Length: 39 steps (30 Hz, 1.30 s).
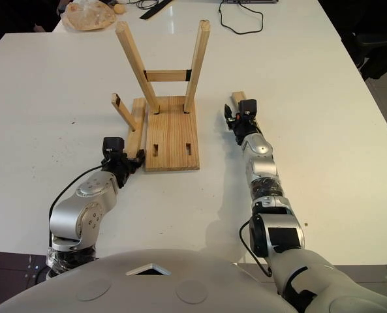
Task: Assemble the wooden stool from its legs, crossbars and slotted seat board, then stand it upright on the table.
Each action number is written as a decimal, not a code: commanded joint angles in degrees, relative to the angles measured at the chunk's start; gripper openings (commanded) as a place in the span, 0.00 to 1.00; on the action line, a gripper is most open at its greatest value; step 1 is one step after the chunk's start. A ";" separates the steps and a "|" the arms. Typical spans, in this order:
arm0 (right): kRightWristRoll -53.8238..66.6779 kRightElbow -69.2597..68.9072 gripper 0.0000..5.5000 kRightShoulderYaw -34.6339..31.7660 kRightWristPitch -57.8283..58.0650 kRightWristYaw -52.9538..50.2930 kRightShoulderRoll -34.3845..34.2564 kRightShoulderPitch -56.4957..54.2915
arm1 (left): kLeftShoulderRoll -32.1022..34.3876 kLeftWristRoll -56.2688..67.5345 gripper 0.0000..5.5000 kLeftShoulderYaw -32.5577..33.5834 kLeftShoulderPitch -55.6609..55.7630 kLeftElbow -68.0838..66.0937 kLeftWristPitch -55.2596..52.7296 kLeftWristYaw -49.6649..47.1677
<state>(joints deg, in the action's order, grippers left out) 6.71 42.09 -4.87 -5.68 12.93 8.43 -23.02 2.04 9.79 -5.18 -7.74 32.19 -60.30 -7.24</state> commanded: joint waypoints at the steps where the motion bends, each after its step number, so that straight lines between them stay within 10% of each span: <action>1: -0.33 4.73 0.42 -0.07 5.17 -1.08 -1.44 7.98 | -0.41 2.13 0.61 1.31 -0.44 -2.58 -2.58 3.08; 11: 0.14 4.14 0.42 -0.79 5.12 -1.70 -1.40 8.13 | -1.29 2.77 0.37 2.09 0.35 -3.87 -2.18 6.11; 18: 4.28 1.87 0.42 -5.99 5.80 -4.48 -1.70 6.20 | -0.43 -0.40 0.37 2.92 1.42 -4.27 1.39 3.99; 30: -25.82 -4.70 0.42 5.17 -6.72 -31.61 10.01 -7.33 | -8.77 29.62 0.37 42.82 27.15 -12.66 24.75 -6.03; 39: 19.77 -14.46 0.42 -15.45 14.99 -8.52 -0.61 -15.59 | -5.56 42.89 0.37 35.61 26.56 -6.14 25.73 4.90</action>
<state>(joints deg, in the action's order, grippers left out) 9.71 35.94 -15.11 -0.27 -6.57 11.54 -35.76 -5.13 48.27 35.76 20.28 20.62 -33.80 -7.62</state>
